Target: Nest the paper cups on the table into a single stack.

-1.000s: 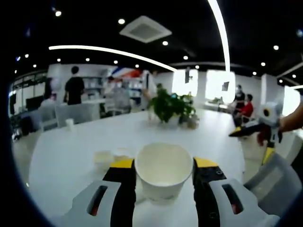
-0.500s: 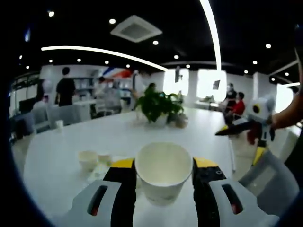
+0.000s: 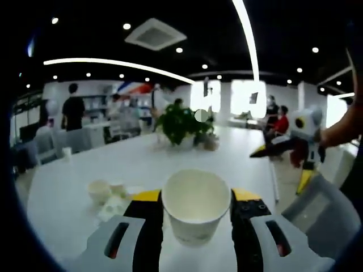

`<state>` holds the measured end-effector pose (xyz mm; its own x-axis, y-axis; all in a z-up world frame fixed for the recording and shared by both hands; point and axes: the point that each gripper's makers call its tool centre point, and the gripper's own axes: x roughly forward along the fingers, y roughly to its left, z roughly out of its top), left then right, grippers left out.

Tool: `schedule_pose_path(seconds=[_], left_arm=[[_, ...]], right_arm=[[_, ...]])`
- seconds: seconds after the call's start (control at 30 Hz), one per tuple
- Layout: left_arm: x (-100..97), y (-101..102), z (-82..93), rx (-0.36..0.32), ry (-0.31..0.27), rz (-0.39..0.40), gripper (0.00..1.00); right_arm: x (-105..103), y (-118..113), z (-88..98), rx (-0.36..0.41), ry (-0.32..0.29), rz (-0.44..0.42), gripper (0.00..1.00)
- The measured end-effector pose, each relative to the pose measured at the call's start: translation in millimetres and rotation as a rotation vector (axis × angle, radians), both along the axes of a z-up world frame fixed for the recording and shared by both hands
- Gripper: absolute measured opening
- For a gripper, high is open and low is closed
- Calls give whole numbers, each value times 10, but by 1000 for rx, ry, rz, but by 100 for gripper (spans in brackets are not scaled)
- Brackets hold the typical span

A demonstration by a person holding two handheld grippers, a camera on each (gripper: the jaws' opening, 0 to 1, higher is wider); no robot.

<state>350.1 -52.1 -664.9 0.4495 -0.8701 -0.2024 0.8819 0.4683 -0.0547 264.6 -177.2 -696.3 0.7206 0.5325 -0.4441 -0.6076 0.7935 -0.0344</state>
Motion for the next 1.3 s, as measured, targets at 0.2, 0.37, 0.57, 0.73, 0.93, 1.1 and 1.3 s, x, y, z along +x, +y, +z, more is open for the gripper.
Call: schedule_pose_path(seconds=[0.2, 0.37, 0.57, 0.73, 0.93, 1.1, 1.3], left_arm=[[-92, -60, -98, 10, -4, -26, 45], [-156, -83, -205, 12, -20, -38, 44], [-173, -60, -323, 8, -14, -27, 45], [-186, -29, -484, 9, 7, -13, 45], [-265, -24, -647, 36, 14, -22, 45], [-284, -38, -693, 29, 27, -31, 44], [-285, -46, -844, 35, 52, -26, 44]], right_arm=[[-1, -1, -12, 2, 3, -1, 100], [-14, 0, -40, 0, 11, 0, 100], [-20, -9, -59, 1, 16, -4, 100], [-32, -12, -89, -1, 23, -5, 100], [-39, -17, -94, -1, 27, -7, 100], [-67, -7, -126, -5, 36, -3, 100], [-89, 1, -152, -6, 42, -1, 100]])
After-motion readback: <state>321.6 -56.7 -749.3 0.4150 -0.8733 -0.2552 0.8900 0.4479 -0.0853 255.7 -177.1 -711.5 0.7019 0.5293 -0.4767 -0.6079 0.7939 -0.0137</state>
